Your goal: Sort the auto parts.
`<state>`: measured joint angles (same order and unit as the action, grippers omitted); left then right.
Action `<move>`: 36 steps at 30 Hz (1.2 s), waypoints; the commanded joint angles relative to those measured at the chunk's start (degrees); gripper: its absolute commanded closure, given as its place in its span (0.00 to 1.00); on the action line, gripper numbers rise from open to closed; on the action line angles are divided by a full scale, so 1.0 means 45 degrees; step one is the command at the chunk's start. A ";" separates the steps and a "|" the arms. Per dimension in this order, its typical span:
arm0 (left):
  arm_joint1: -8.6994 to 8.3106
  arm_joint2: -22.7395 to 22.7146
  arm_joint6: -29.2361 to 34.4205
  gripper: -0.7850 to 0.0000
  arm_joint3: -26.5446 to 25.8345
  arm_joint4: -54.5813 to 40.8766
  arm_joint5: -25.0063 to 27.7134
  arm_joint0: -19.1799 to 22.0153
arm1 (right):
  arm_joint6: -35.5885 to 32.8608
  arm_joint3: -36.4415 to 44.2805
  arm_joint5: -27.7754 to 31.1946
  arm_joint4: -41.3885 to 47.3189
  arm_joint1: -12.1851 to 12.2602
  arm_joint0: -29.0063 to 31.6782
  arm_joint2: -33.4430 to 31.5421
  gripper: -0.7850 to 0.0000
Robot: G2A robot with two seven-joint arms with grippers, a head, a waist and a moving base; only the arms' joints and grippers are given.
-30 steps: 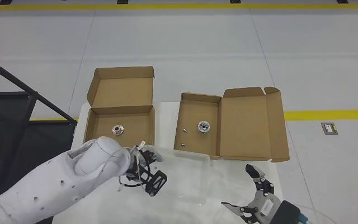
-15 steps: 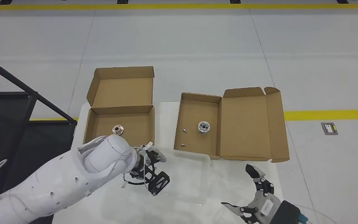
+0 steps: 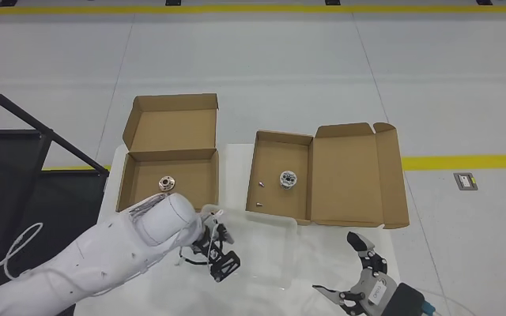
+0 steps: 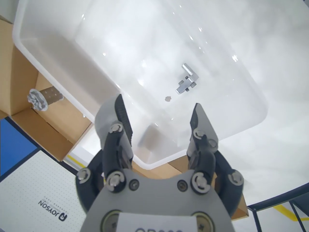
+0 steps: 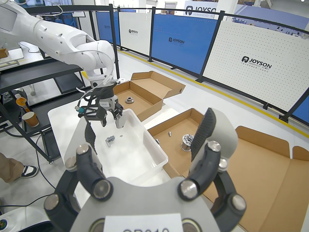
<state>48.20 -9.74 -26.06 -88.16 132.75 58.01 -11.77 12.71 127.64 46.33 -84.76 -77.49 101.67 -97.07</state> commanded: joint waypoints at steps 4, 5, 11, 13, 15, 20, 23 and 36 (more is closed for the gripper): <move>0.0881 0.0000 -0.3005 0.19 0.1345 0.3048 -0.0001 -0.0223 | 0.0001 0.0000 0.0000 0.0000 0.0000 0.0001 -0.0001 0.00; 0.1066 0.0000 -0.3584 0.20 0.1636 0.3604 -0.0001 -0.0211 | 0.0001 0.0000 0.0000 0.0000 0.0000 0.0001 -0.0001 0.00; 0.2160 0.0000 -0.4735 0.26 0.2942 0.5367 -0.0239 -0.0451 | 0.0001 0.0000 0.0000 0.0000 0.0000 0.0001 -0.0001 0.00; 0.2473 0.0000 -0.4880 0.28 0.3361 0.5765 -0.0384 -0.0500 | 0.0001 0.0000 0.0000 0.0000 0.0000 0.0001 -0.0001 0.00; 0.2761 0.0000 -0.5074 0.29 0.3777 0.6012 -0.0577 -0.0534 | 0.0001 0.0000 0.0000 0.0000 0.0000 0.0001 -0.0001 0.00; 0.3401 0.0000 -0.5420 0.31 0.4788 0.6915 -0.0922 -0.0708 | 0.0001 0.0000 0.0000 0.0000 0.0000 0.0001 -0.0001 0.00; 0.3714 0.0000 -0.5890 0.33 0.5387 0.7385 -0.1391 -0.0741 | 0.0001 0.0000 0.0000 0.0000 0.0000 0.0001 -0.0001 0.00; 0.4574 0.0000 -0.7633 0.56 0.7415 0.8292 -0.3133 -0.0414 | 0.0001 0.0000 0.0000 0.0000 0.0000 0.0001 -0.0001 0.00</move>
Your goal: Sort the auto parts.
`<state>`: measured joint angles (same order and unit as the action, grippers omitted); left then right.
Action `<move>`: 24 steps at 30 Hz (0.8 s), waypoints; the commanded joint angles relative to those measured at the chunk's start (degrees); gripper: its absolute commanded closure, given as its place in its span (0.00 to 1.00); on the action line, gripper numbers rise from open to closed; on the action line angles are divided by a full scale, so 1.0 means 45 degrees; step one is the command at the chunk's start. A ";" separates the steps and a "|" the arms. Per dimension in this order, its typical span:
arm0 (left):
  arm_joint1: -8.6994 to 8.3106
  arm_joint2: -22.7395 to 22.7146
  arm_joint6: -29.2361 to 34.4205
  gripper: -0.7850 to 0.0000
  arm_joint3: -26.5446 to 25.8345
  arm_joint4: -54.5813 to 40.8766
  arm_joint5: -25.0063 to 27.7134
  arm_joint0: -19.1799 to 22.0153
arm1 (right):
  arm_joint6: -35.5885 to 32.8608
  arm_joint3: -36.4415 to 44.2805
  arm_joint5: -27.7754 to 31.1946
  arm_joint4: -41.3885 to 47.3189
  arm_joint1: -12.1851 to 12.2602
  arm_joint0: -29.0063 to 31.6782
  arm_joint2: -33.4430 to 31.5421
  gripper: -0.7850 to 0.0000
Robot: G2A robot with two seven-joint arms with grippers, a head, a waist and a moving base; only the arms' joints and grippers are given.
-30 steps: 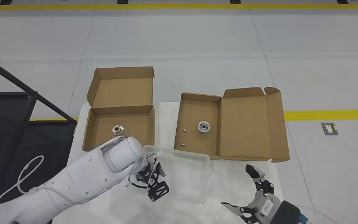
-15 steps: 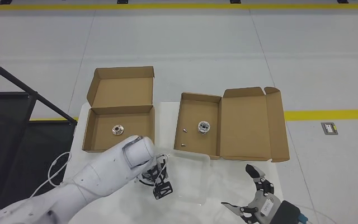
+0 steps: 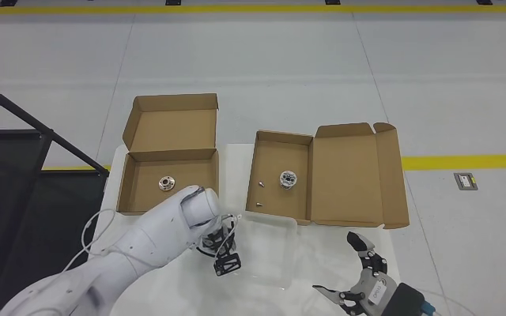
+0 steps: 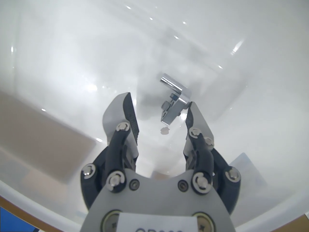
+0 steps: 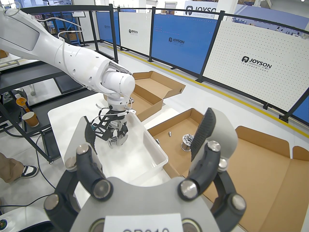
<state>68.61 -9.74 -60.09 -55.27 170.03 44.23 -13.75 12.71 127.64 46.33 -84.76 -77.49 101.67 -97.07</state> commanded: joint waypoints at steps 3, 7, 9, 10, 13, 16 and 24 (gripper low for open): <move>0.0138 0.0000 -0.0266 0.60 0.0325 0.0053 -0.0266 0.0068 | 0.0001 0.0000 0.0000 0.0000 0.0000 0.0001 -0.0001 0.00; 0.0214 0.0000 -0.0699 0.64 0.0455 0.0222 -0.0700 0.0137 | 0.0001 0.0000 0.0000 0.0000 0.0000 0.0001 -0.0001 0.00; 0.0240 0.0000 -0.0810 0.63 0.0480 0.0405 -0.0811 0.0144 | 0.0001 0.0000 0.0000 0.0000 0.0000 0.0001 -0.0001 0.00; 0.0249 0.0000 -0.0887 0.65 0.0480 0.0466 -0.0887 0.0158 | 0.0001 0.0000 0.0000 0.0000 0.0000 0.0001 -0.0001 0.00; 0.0266 0.0000 -0.1022 0.67 0.0471 0.0555 -0.1023 0.0229 | 0.0001 0.0000 0.0000 0.0000 0.0000 0.0001 -0.0001 0.00; 0.0248 0.0000 -0.1108 0.68 0.0394 0.0553 -0.1108 0.0344 | 0.0001 0.0000 0.0000 0.0000 0.0000 0.0001 -0.0001 0.00; -0.0102 0.0000 -0.1280 0.62 -0.0518 0.0041 -0.1280 0.0663 | 0.0001 0.0000 0.0000 0.0000 0.0000 0.0001 -0.0001 0.00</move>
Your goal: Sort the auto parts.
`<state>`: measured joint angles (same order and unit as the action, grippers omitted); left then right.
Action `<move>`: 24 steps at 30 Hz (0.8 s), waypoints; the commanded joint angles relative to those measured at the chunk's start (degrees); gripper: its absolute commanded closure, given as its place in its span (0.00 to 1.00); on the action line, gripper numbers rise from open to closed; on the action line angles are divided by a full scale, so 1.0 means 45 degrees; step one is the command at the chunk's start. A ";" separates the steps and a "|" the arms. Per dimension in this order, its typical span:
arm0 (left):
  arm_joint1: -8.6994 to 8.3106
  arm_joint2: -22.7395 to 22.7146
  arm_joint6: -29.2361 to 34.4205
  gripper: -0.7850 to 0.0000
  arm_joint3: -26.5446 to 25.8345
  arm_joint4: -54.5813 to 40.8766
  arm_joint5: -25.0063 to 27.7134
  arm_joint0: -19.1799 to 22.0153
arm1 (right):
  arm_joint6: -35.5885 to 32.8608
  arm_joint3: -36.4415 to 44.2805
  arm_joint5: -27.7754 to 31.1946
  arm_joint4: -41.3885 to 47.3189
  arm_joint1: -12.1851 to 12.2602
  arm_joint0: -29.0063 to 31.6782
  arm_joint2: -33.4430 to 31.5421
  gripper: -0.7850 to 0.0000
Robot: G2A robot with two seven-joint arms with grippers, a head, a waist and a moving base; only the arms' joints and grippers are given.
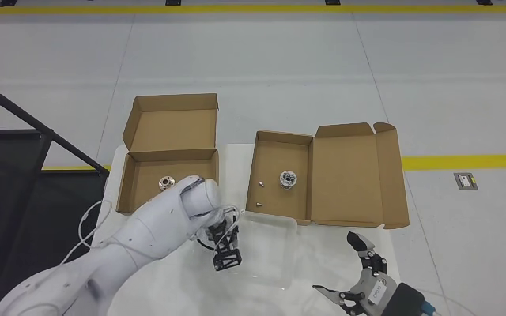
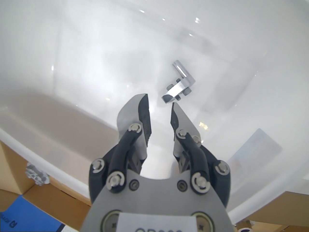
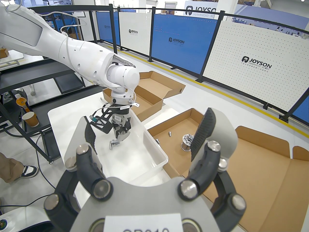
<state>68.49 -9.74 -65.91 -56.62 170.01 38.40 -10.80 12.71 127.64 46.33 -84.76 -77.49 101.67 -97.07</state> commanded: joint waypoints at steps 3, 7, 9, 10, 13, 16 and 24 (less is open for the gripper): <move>-0.0275 0.0000 0.0164 0.56 -0.0857 0.0198 0.0164 -0.0107 | 0.0001 0.0000 0.0000 0.0000 0.0000 0.0001 -0.0001 0.00; -0.0466 0.0000 0.0568 0.55 -0.1551 0.0838 0.0570 -0.0418 | 0.0001 0.0000 0.0000 0.0000 0.0000 0.0001 -0.0001 0.00; -0.0518 0.0000 0.0737 0.55 -0.1702 0.1189 0.0739 -0.0567 | 0.0001 0.0000 0.0000 0.0000 0.0000 0.0001 -0.0001 0.00; -0.0530 0.0000 0.0773 0.56 -0.1752 0.1332 0.0776 -0.0647 | 0.0001 0.0000 0.0000 0.0000 0.0000 0.0001 -0.0001 0.00; -0.0555 0.0000 0.0935 0.56 -0.1842 0.1332 0.0938 -0.0743 | 0.0001 0.0000 0.0000 0.0000 0.0000 0.0001 -0.0001 0.00; -0.0585 0.0000 0.1012 0.56 -0.1919 0.1332 0.1015 -0.0759 | 0.0001 0.0000 0.0000 0.0000 0.0000 0.0001 -0.0001 0.00; -0.0594 0.0000 0.1531 0.57 -0.2215 0.1332 0.1533 -0.0989 | 0.0001 0.0000 0.0000 0.0000 0.0000 0.0001 -0.0001 0.00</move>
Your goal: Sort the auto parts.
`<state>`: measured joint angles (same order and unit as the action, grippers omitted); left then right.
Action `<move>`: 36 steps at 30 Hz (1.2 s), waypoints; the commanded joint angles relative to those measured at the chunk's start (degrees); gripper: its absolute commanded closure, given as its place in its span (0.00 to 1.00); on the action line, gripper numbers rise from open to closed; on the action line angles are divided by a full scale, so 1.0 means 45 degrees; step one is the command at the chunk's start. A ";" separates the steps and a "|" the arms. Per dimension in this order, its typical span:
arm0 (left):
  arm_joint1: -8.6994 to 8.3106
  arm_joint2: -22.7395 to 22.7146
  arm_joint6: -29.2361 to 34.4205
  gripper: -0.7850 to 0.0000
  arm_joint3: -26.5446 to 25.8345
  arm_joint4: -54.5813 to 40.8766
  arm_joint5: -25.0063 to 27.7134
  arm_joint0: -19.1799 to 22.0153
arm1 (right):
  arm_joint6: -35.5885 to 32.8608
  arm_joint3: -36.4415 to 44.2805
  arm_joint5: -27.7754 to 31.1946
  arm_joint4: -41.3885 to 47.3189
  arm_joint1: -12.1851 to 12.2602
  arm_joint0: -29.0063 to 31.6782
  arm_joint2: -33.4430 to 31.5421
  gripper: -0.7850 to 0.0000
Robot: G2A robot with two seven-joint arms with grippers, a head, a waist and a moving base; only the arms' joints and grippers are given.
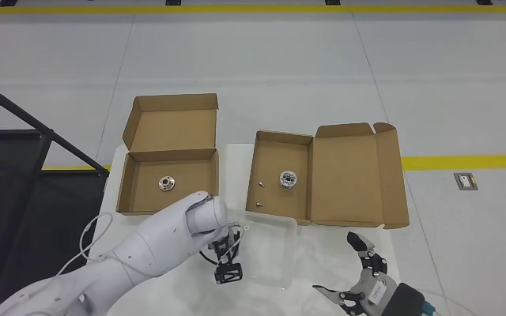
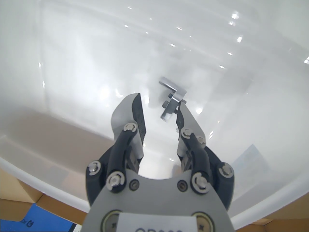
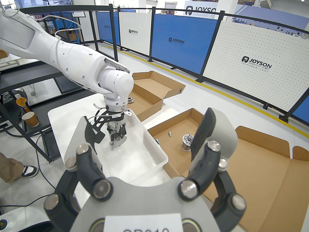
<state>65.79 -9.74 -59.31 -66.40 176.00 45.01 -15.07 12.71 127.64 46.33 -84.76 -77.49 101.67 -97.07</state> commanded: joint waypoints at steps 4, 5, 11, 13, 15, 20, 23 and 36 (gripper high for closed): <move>-0.0015 0.0000 0.0066 0.59 -0.0133 0.0000 0.0066 -0.0046 | 0.0001 0.0000 0.0000 0.0000 0.0000 0.0001 -0.0001 0.00; -0.0027 0.0000 0.0077 0.59 -0.0136 0.0000 0.0077 -0.0037 | 0.0001 0.0000 0.0000 0.0000 0.0000 0.0001 -0.0001 0.00; -0.0172 0.0000 -0.0252 0.60 -0.0174 0.0000 -0.0251 0.0200 | 0.0001 0.0000 0.0000 0.0000 0.0000 0.0001 -0.0001 0.00; -0.0254 0.0000 -0.0511 0.59 -0.0140 0.0000 -0.0510 0.0312 | 0.0001 0.0000 0.0000 0.0000 0.0000 0.0001 -0.0001 0.00; -0.0329 0.0000 -0.0612 0.59 -0.0146 0.0000 -0.0611 0.0326 | 0.0001 0.0000 0.0000 0.0000 0.0000 0.0001 -0.0001 0.00; -0.0425 0.0000 -0.0535 0.60 -0.0220 0.0000 -0.0535 0.0102 | 0.0001 0.0000 0.0000 0.0000 0.0000 0.0001 -0.0001 0.00; -0.0404 0.0000 -0.0330 0.60 -0.0261 0.0000 -0.0329 -0.0092 | 0.0001 0.0000 0.0000 0.0000 0.0000 0.0001 -0.0001 0.00; -0.0293 0.0000 -0.0099 0.77 -0.0132 0.0000 -0.0099 -0.0281 | 0.0001 0.0000 0.0000 0.0000 0.0000 0.0001 -0.0001 0.00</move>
<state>64.48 -9.74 -59.75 -66.98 176.00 44.57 -16.35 12.71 127.64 46.33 -84.76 -77.49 101.67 -97.07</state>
